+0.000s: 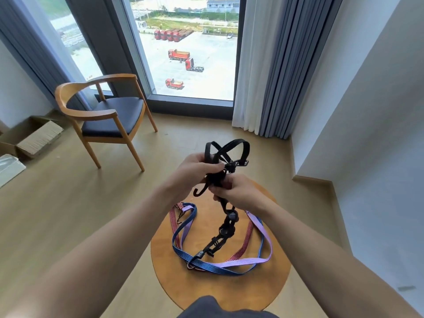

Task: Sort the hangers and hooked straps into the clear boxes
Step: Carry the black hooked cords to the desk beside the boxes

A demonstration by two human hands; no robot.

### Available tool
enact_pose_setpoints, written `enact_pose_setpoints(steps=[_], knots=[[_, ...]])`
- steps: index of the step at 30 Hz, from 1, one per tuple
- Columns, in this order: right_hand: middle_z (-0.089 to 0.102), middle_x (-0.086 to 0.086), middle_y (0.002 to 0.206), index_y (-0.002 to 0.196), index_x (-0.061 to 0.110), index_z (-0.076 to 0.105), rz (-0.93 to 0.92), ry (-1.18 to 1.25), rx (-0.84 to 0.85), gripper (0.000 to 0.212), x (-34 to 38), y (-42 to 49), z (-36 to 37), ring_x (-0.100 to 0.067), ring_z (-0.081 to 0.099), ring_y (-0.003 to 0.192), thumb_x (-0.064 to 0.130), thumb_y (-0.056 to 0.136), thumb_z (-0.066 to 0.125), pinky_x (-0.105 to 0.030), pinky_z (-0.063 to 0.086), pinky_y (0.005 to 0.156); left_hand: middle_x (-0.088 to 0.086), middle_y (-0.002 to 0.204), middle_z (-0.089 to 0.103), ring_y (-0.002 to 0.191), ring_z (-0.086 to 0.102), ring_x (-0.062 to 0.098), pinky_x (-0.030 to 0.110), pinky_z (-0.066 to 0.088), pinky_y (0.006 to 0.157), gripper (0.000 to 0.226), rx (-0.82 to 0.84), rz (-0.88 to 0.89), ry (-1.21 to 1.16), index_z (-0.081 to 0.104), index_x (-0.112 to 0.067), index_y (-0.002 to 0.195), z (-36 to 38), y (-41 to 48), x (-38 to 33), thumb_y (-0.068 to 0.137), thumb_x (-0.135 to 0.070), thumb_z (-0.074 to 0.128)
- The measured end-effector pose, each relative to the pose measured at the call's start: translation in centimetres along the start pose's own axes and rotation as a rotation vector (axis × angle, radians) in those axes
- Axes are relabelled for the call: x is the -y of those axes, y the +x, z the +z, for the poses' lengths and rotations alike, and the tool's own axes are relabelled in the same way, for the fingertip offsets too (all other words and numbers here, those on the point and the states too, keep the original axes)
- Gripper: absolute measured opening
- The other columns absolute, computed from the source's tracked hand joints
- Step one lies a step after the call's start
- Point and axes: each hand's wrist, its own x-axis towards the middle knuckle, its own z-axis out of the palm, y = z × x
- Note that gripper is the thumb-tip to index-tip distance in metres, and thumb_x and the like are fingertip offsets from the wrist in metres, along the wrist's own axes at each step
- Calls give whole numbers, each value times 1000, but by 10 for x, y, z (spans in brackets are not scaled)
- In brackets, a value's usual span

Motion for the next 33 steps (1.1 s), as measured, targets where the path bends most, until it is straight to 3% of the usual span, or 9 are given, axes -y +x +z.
enact_pose_setpoints(steps=[6,10,12,16,20,24,27,30,33], knots=[[76,-10,94,98,13,75,-28,80,7,15,-6,-3,-4,-30,72,94,14,84,80,-48,58,92,8,102,73,101,73,26,45,62,90,11,-32,59,-120,65,-10,110,2,3,-1,104,-17,60],[78,-2,95,106,18,72,-1,85,-55,27,-14,-2,-6,-19,74,92,11,81,81,-47,59,92,5,98,73,97,69,26,47,63,87,21,-76,25,-283,63,-11,117,4,4,3,107,-28,55],[78,-3,94,111,17,67,-2,176,-106,39,-15,-2,-6,-19,76,90,12,77,86,-48,60,90,4,95,74,96,65,26,47,63,89,35,-54,30,-303,63,-5,122,6,3,5,101,-33,65],[77,-6,90,98,15,71,-73,260,-207,34,-14,-2,-2,-26,75,86,17,70,91,-50,62,80,17,110,71,109,71,37,51,59,98,52,-20,41,-301,60,-2,120,12,-2,12,76,-14,85],[78,0,87,95,19,75,-108,220,-278,32,-14,-4,3,-19,76,83,22,69,93,-43,62,77,23,119,72,113,71,38,53,57,100,31,-91,37,-336,60,-6,121,17,1,22,93,3,68],[69,13,117,124,30,65,-162,-75,-322,64,-20,-8,5,0,61,106,33,66,91,-23,50,88,11,111,76,100,77,27,46,63,87,23,-134,70,-305,58,-5,125,14,3,21,102,-2,60],[51,5,137,143,26,45,-36,-119,-249,84,-36,-11,4,-12,47,123,26,70,88,-30,44,97,13,115,71,89,74,24,47,64,83,23,-151,73,-320,54,-4,127,8,4,17,104,-6,56],[63,1,125,143,19,48,125,-23,-67,67,-53,-11,8,-20,61,117,15,84,80,-35,57,93,15,114,67,77,70,18,44,64,78,24,-177,44,-330,50,-2,129,6,3,17,106,-6,54],[75,7,100,113,20,74,105,-107,-163,21,-61,-8,14,-13,71,94,16,92,74,-29,59,84,13,110,66,66,68,12,44,65,78,19,-193,40,-321,51,-5,125,4,4,21,106,-6,53]])
